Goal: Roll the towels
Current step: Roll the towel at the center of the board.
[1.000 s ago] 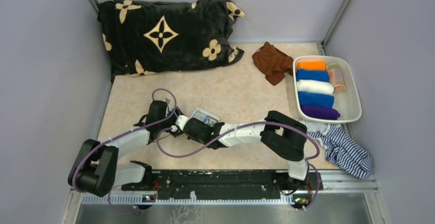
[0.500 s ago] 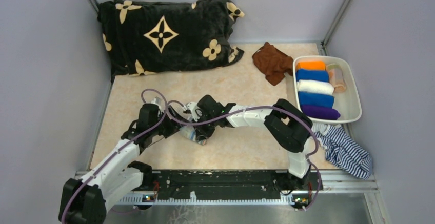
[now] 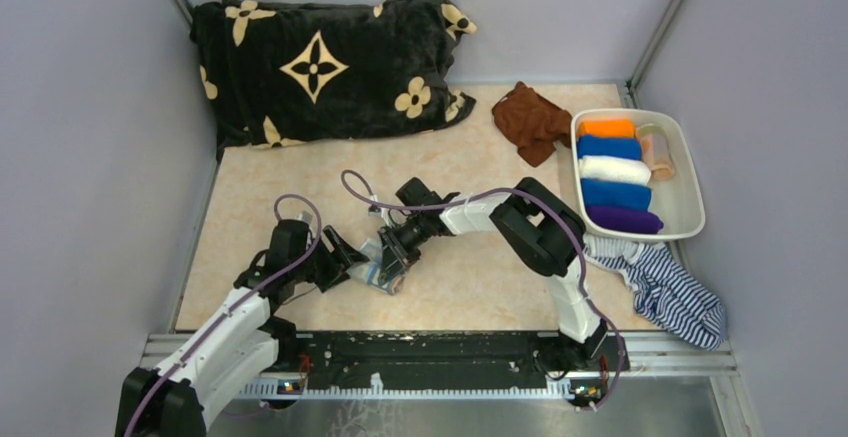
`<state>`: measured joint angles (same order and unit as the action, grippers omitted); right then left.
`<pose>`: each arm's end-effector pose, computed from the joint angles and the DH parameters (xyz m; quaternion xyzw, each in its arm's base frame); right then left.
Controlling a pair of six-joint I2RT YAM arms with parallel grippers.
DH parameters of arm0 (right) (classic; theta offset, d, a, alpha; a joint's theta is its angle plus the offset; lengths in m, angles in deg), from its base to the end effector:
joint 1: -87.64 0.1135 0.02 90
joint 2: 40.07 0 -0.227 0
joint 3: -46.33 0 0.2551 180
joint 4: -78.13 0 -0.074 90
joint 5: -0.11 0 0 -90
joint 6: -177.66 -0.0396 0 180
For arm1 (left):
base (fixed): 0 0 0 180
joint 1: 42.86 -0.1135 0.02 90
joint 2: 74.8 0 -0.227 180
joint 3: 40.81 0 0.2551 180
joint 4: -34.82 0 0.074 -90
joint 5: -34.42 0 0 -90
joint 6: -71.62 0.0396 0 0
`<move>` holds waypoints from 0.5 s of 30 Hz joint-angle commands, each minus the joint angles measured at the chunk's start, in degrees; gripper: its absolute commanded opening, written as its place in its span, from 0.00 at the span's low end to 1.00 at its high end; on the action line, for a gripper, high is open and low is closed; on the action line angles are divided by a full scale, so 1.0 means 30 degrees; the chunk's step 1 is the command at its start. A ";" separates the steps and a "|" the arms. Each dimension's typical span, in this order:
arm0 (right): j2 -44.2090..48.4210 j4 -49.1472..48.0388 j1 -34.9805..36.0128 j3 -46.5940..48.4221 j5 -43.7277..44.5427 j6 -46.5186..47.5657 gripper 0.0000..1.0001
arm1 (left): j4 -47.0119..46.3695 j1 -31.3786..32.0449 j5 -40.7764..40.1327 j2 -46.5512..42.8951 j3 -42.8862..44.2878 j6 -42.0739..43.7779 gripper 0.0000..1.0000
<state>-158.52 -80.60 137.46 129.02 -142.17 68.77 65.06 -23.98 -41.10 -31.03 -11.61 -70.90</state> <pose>0.2268 0.3171 0.0816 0.3500 -0.7963 -0.4925 0.0281 0.1696 -0.0685 0.1272 -0.2187 0.8907 -0.3169 0.2416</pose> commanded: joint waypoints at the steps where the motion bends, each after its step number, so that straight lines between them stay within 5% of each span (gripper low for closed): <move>1: -0.1100 -0.0479 -0.0024 -0.0542 -0.0070 -0.1504 0.02 | 0.0921 -0.0051 -0.0065 0.0067 -0.0137 -0.0279 0.78; 8: -0.1107 -0.1473 -0.0048 -0.1060 0.0601 -0.2141 0.05 | -0.1647 -0.0073 -0.0367 0.1233 -0.1090 -0.0786 0.71; 15: 0.3121 -0.0632 0.0387 -0.2026 0.4811 0.0139 0.34 | -0.3050 -0.0045 -0.0730 0.3832 -0.1360 -0.0239 0.60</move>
<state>-156.25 -86.99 137.29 124.54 -140.59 63.02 56.87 -23.98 -40.29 -22.79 -13.69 -73.08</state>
